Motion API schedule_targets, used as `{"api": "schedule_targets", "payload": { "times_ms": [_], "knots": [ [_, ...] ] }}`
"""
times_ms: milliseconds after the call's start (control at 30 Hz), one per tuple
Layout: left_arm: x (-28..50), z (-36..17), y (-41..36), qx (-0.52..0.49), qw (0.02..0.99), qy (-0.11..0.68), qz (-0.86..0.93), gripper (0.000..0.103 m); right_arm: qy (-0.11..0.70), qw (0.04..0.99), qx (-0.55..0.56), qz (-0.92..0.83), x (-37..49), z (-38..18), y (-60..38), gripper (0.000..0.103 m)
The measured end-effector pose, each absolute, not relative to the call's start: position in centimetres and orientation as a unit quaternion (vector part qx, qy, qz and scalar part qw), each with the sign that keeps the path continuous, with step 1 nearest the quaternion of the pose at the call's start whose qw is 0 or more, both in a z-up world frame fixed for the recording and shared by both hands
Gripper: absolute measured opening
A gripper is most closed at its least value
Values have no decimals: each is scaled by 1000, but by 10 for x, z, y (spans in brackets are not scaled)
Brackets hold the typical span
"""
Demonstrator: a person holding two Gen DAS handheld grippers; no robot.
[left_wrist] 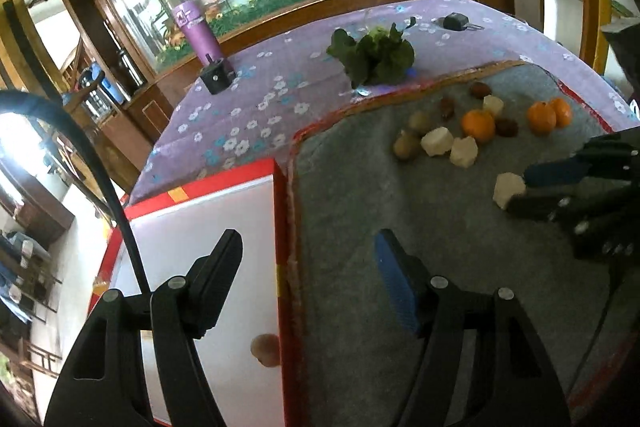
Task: Organize fruits
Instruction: 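Move both open grippers back over the fruits on the grey mat, then grasp the hexagonal beige taro slice with the right gripper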
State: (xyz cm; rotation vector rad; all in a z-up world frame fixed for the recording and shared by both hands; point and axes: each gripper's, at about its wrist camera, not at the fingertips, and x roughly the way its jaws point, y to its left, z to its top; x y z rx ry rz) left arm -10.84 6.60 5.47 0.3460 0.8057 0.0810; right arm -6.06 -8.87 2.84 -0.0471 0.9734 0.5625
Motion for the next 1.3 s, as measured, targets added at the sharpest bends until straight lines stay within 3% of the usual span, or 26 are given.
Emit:
{"api": "schedule_targets", "payload": {
  "times_ms": [100,300,700,933,1300],
  "knots": [
    [-101,60,65,155,906,394,26,68,461,848,-38,258,-53,25,-75,41],
    [-78,70,42,146,905,399,-27,68,458,850,-61,255,-51,19,-72,33],
    [-19,25,-10,88,867,483,-82,67,373,900,129,184,-40,42,-200,34],
    [-10,14,-28,91,858,500,-71,67,342,905,166,192,-44,56,-213,34],
    [1,9,-28,75,866,490,-70,55,330,902,210,183,-46,58,-232,34]
  ]
}}
